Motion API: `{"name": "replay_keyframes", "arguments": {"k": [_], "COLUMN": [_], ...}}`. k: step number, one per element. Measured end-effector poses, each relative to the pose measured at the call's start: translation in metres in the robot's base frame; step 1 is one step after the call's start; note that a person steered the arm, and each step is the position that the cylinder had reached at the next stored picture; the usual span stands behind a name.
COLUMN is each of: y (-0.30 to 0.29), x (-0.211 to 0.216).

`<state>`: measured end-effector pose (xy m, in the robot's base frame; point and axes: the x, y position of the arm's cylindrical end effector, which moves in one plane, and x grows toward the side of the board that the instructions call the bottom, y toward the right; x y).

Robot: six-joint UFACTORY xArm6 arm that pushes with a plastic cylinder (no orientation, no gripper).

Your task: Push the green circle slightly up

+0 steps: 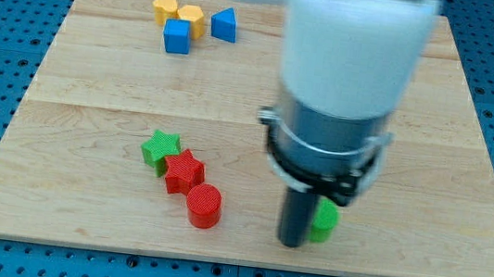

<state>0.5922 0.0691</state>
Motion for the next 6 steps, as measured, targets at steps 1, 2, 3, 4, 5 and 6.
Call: {"name": "replay_keyframes", "arguments": {"k": [1,2,3,4,5,6], "y": [0.012,0.051,0.025,-0.027,0.013,0.050], "x": [0.012,-0.016,-0.060,-0.085,-0.064,-0.056]}}
